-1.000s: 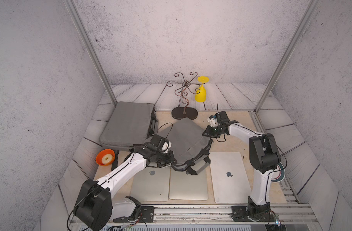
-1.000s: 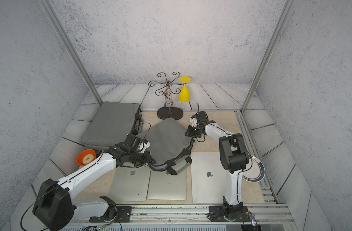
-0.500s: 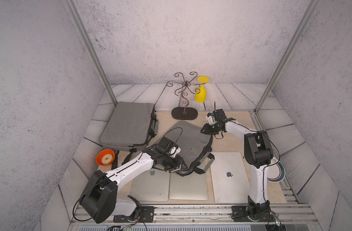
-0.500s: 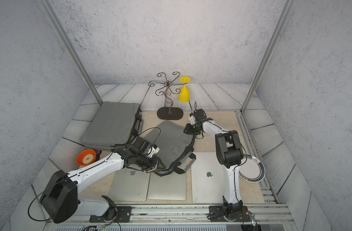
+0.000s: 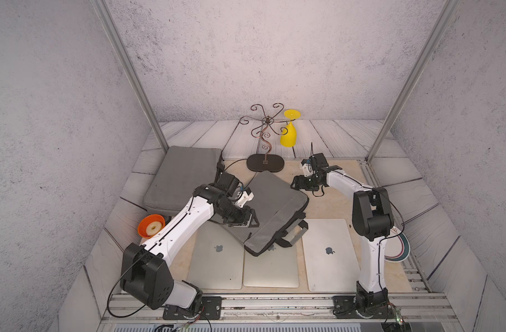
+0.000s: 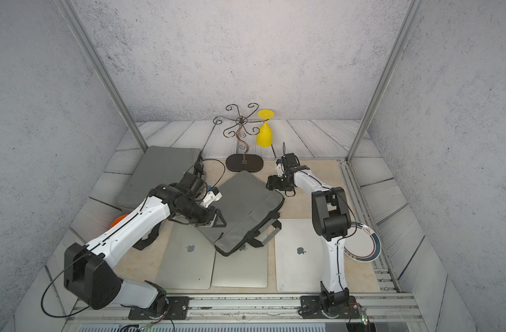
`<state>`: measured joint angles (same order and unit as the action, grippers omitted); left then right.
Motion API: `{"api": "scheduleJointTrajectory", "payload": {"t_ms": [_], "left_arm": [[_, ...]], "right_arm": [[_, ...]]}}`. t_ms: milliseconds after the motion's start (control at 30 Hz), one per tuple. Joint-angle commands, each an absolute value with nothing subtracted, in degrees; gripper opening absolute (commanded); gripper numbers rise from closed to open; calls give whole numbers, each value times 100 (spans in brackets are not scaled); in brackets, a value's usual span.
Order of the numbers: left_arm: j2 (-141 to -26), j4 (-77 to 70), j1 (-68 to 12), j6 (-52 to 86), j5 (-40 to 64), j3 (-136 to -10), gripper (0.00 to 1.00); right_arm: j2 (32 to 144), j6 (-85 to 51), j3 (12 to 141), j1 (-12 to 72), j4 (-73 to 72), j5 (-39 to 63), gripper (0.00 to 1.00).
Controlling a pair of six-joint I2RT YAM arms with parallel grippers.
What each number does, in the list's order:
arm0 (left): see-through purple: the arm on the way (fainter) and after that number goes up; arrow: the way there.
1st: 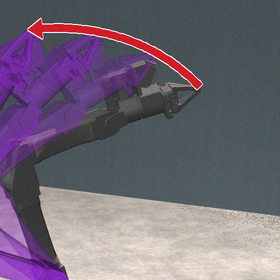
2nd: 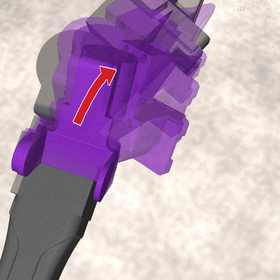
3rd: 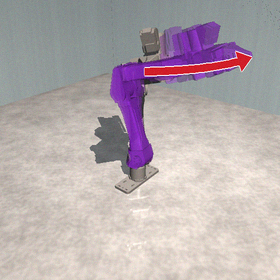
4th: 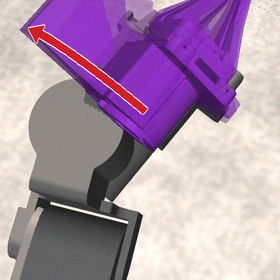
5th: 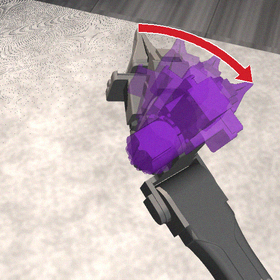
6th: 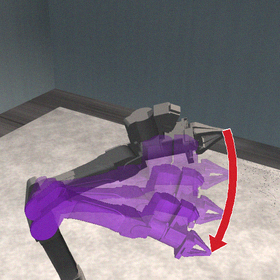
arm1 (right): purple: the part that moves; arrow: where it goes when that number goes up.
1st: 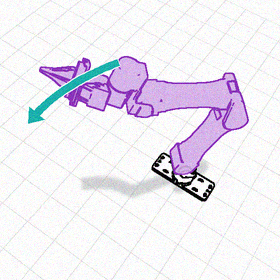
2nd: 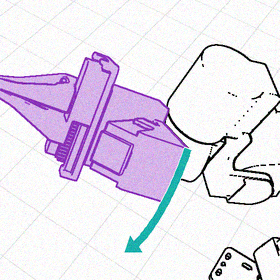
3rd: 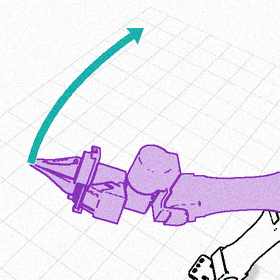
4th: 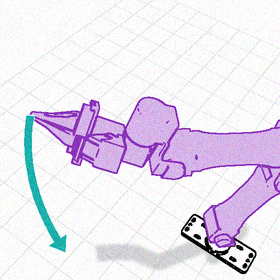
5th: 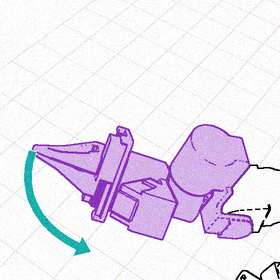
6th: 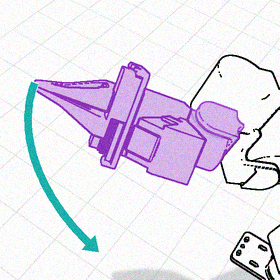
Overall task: Open the zippered laptop bag and take out the laptop
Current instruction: Adjust the zippered laptop bag at the center of the board, then pick up the zippered laptop bag from the center of the board.
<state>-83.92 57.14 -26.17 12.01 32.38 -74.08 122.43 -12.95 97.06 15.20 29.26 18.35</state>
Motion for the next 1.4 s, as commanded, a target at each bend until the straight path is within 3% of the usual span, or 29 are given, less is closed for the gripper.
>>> {"api": "scheduleJointTrajectory", "payload": {"t_ms": [0, 300, 600, 867, 900, 933, 1133, 1367], "left_arm": [[-8703, 5970, -2326, 237, 2431, -7863, 61], [-10458, 5181, -1510, -526, 1894, -9250, 62], [-11465, 3565, -1116, -567, 1651, -9272, 64], [-12317, 3715, -997, -906, 2477, -9794, 64], [-12401, 3737, -995, -925, 2583, -9835, 64], [-12465, 3757, -1004, -923, 2617, -9860, 64], [-12828, 4052, -1002, -939, 2662, -10279, 63], [-13082, 4524, -1091, -938, 2764, -10444, 52]], "right_arm": [[11874, -1138, 9799, 1468, 3127, 1633, 81], [11051, -1070, 9257, 1407, 3181, 1652, 84], [10046, -1076, 8279, 1371, 3173, 1721, 86], [9134, -1275, 7202, 1371, 2956, 2402, 87], [8992, -1307, 7051, 1370, 2913, 2441, 96], [8877, -1335, 6936, 1371, 2893, 2467, 99], [8379, -1270, 6495, 1370, 3193, 2479, 99], [8045, -1221, 6289, 1371, 3481, 2429, 99]]}}
